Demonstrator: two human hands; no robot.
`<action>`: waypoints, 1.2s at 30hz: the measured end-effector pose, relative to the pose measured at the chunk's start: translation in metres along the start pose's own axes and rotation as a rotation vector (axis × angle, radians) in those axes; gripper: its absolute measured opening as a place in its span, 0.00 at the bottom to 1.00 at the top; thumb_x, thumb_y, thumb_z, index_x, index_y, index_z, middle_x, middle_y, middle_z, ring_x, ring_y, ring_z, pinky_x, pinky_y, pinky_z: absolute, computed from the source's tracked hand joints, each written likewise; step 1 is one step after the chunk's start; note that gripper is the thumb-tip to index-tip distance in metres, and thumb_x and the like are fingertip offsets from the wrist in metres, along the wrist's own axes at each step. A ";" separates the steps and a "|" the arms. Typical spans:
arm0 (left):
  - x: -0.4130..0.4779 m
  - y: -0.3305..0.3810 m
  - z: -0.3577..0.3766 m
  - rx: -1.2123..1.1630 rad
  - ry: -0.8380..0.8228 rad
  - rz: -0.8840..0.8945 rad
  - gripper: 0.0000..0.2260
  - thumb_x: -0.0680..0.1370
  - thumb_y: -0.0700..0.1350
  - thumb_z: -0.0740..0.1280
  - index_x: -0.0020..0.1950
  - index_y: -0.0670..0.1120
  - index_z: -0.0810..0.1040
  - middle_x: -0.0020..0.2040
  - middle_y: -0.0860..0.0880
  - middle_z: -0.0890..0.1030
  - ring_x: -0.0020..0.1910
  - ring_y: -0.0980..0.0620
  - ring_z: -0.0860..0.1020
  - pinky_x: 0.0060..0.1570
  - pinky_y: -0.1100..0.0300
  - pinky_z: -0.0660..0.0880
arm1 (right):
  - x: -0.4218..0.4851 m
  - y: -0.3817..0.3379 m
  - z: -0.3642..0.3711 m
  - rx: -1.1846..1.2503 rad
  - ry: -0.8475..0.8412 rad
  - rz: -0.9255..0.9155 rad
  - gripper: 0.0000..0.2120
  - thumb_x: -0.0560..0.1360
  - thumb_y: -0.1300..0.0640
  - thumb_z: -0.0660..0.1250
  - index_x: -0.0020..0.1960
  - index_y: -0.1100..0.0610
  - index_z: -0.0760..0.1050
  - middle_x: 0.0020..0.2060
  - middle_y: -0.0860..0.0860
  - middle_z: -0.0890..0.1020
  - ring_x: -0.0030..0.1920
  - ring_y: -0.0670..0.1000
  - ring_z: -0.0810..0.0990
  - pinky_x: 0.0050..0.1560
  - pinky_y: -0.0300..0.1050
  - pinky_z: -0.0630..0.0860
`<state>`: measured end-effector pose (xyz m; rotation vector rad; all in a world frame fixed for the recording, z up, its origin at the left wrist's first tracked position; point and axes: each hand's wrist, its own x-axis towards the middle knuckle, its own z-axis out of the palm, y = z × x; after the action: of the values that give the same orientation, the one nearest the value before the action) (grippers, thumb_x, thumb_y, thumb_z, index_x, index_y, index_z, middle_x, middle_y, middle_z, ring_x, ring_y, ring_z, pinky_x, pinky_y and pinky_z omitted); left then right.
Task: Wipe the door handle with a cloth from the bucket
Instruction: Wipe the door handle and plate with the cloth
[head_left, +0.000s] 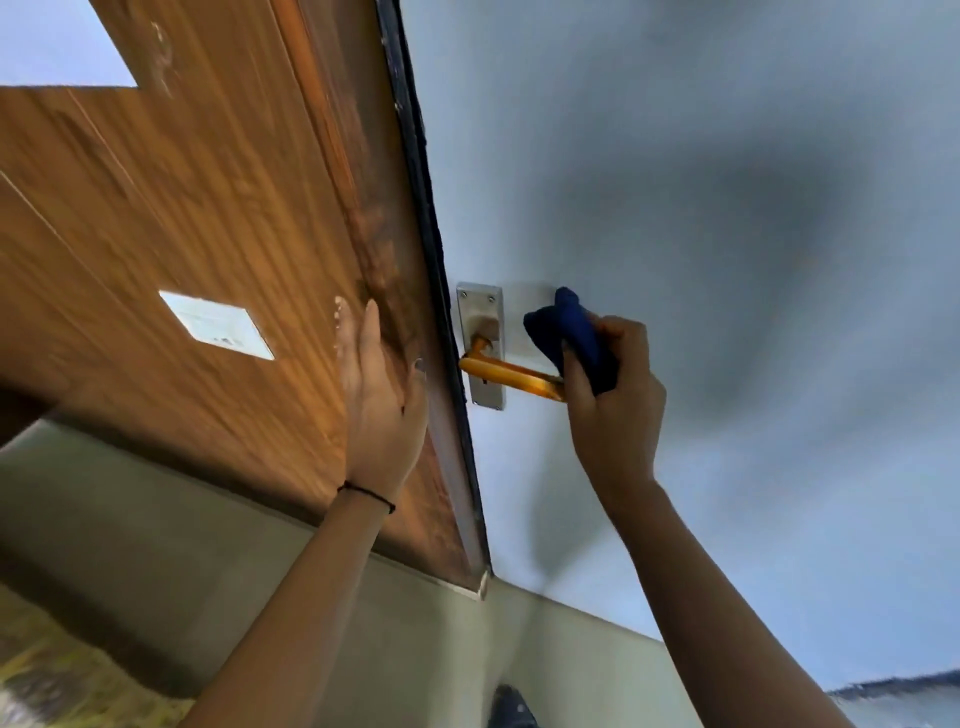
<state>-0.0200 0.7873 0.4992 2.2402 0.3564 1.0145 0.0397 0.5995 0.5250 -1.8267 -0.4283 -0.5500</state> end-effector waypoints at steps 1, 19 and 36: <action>0.007 -0.005 0.001 0.018 0.018 0.020 0.30 0.79 0.45 0.62 0.78 0.45 0.53 0.79 0.45 0.47 0.78 0.47 0.48 0.73 0.38 0.56 | 0.002 0.001 0.012 -0.060 0.017 -0.064 0.14 0.72 0.60 0.68 0.57 0.60 0.74 0.45 0.56 0.83 0.41 0.49 0.80 0.42 0.35 0.74; 0.060 -0.100 0.028 0.211 0.051 0.466 0.37 0.78 0.55 0.59 0.78 0.51 0.39 0.77 0.51 0.32 0.77 0.51 0.35 0.75 0.48 0.37 | -0.008 0.018 0.108 -0.949 -0.277 -0.178 0.19 0.77 0.43 0.62 0.64 0.49 0.76 0.57 0.50 0.81 0.57 0.56 0.79 0.55 0.51 0.66; 0.067 -0.118 0.032 0.179 0.102 0.616 0.41 0.75 0.56 0.64 0.79 0.49 0.42 0.78 0.49 0.34 0.77 0.51 0.35 0.74 0.49 0.34 | -0.012 -0.004 0.141 -0.696 0.075 0.276 0.16 0.74 0.46 0.66 0.59 0.49 0.80 0.50 0.48 0.84 0.55 0.52 0.79 0.66 0.44 0.63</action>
<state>0.0505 0.8939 0.4444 2.5286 -0.2340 1.4558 0.0499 0.7341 0.4836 -2.4655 0.0931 -0.6169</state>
